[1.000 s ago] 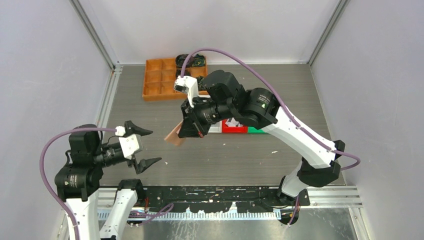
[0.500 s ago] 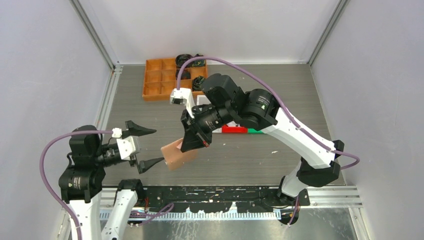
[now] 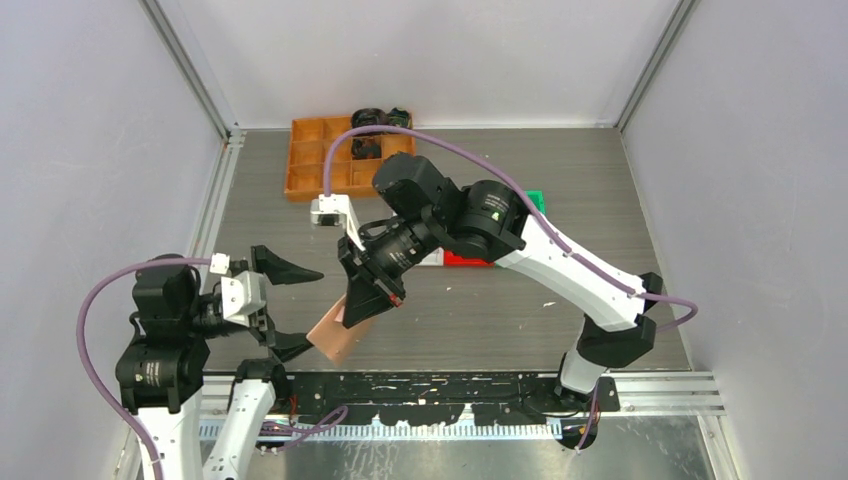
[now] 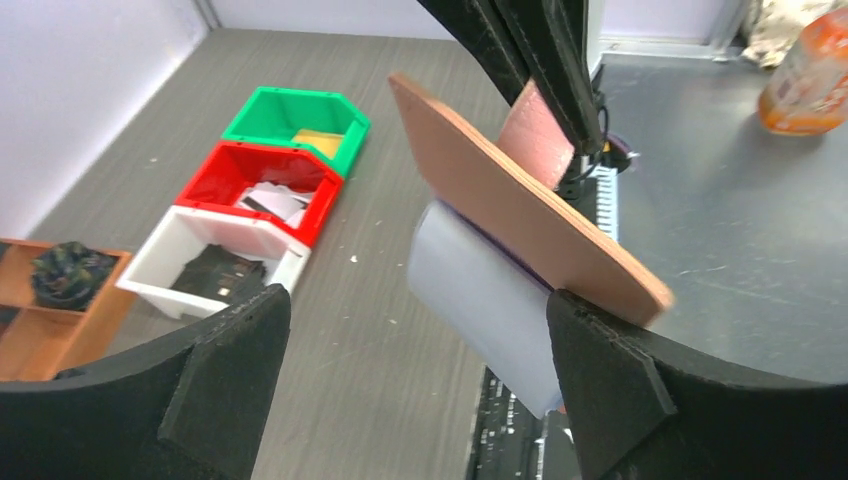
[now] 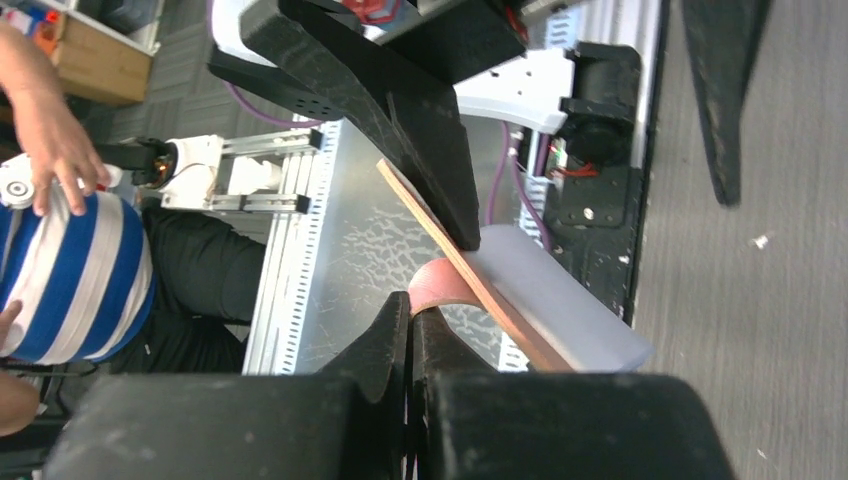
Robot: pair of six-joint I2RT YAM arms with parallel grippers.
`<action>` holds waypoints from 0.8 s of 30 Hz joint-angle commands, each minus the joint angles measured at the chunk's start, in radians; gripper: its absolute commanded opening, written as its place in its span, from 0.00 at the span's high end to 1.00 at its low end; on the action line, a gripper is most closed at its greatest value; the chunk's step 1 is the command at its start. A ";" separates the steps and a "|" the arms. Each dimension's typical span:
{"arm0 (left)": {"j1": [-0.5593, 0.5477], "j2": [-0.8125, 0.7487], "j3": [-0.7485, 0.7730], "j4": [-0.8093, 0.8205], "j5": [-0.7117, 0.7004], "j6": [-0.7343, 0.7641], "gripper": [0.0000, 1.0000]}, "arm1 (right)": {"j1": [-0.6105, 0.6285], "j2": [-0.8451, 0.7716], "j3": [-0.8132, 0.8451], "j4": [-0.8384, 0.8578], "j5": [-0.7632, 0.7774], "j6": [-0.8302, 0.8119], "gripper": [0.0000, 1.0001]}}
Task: Take the credit cards out of the card holder
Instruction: Open the card holder at the center of the board.
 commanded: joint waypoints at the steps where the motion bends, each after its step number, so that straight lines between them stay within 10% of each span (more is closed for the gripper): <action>1: 0.002 -0.015 0.048 0.045 0.090 -0.126 0.00 | 0.026 0.040 0.101 0.123 -0.128 0.037 0.99; 17: 0.003 -0.002 0.078 0.107 0.127 -0.293 0.01 | 0.067 0.140 0.213 0.183 -0.243 0.108 0.99; 24: 0.003 -0.010 0.072 0.109 0.149 -0.304 0.73 | 0.051 0.071 0.170 0.228 -0.178 0.095 0.96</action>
